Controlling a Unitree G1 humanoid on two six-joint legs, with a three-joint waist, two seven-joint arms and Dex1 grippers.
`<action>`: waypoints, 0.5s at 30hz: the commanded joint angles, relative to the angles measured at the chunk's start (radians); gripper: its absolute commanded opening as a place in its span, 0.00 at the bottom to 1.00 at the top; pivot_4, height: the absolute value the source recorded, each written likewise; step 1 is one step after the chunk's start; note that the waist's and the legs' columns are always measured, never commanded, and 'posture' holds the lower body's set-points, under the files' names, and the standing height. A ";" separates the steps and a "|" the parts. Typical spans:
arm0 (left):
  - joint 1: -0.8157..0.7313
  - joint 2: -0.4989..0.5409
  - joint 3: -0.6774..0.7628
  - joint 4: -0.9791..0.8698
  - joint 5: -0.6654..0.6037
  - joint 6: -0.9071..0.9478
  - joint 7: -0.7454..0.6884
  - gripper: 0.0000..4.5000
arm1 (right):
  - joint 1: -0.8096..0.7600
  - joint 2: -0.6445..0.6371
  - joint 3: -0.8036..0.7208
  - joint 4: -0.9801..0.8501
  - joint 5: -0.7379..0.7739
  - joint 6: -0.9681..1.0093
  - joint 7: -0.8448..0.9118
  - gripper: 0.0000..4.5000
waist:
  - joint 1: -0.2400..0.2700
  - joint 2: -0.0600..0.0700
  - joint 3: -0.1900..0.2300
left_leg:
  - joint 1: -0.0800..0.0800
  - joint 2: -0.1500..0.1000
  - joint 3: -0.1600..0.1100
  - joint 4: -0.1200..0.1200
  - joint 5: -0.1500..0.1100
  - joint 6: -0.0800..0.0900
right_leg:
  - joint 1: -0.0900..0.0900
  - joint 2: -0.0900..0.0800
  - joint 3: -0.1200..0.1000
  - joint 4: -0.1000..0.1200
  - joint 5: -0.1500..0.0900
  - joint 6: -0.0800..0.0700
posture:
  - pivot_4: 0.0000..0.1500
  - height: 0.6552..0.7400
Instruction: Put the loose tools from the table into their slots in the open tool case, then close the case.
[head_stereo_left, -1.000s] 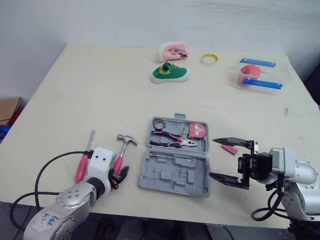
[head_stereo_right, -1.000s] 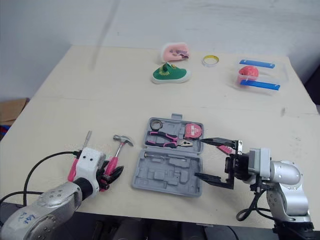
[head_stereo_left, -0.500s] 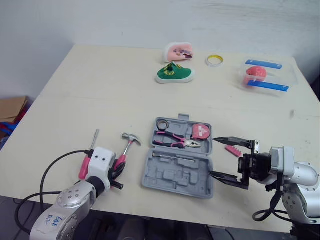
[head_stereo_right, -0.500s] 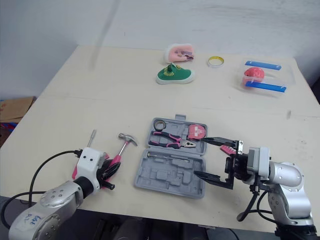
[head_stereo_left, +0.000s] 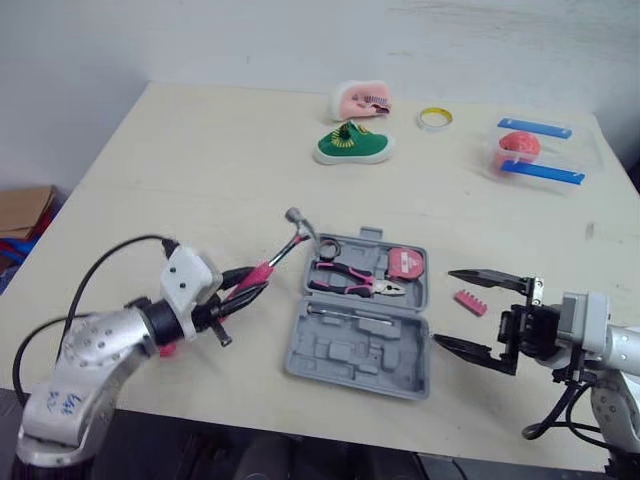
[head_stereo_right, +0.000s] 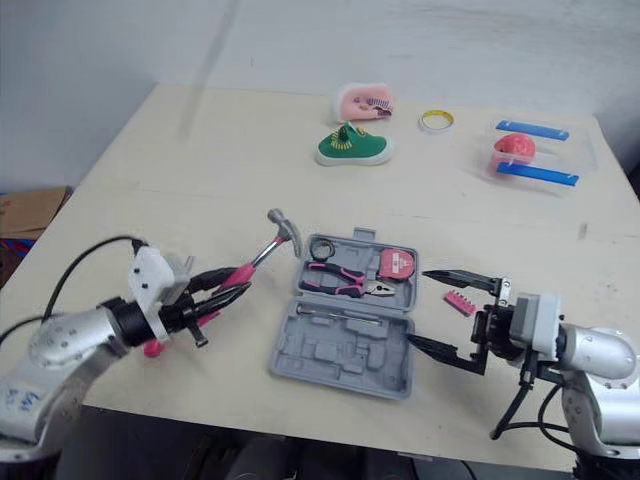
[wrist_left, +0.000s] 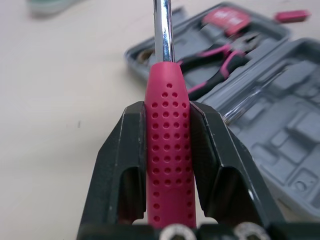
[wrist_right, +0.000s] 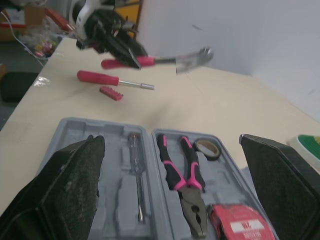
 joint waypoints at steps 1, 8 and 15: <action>-0.059 0.042 -0.097 0.041 0.022 -0.087 -0.152 0.13 | 0.021 -0.007 -0.052 -0.025 0.013 -0.016 -0.024 1.00 | -0.005 0.000 0.000 | 0.000 0.000 0.000 0.000 0.000 0.000 | 0.000 0.000 0.000 0.000 0.000 0.000 | 1.00 1.00; -0.288 0.057 -0.332 0.188 0.121 -0.080 -0.310 0.13 | 0.137 -0.016 -0.121 -0.047 0.021 -0.016 -0.017 1.00 | -0.006 0.001 0.001 | 0.000 0.000 0.000 0.000 0.000 0.000 | -0.001 0.002 0.001 0.001 0.000 0.001 | 1.00 1.00; -0.428 -0.038 -0.534 0.249 0.244 0.007 -0.317 0.13 | 0.232 0.015 -0.149 -0.084 0.018 -0.031 -0.044 1.00 | -0.005 0.001 0.002 | -0.001 0.000 0.002 0.002 0.000 0.001 | -0.001 0.003 0.004 0.002 0.002 0.003 | 1.00 1.00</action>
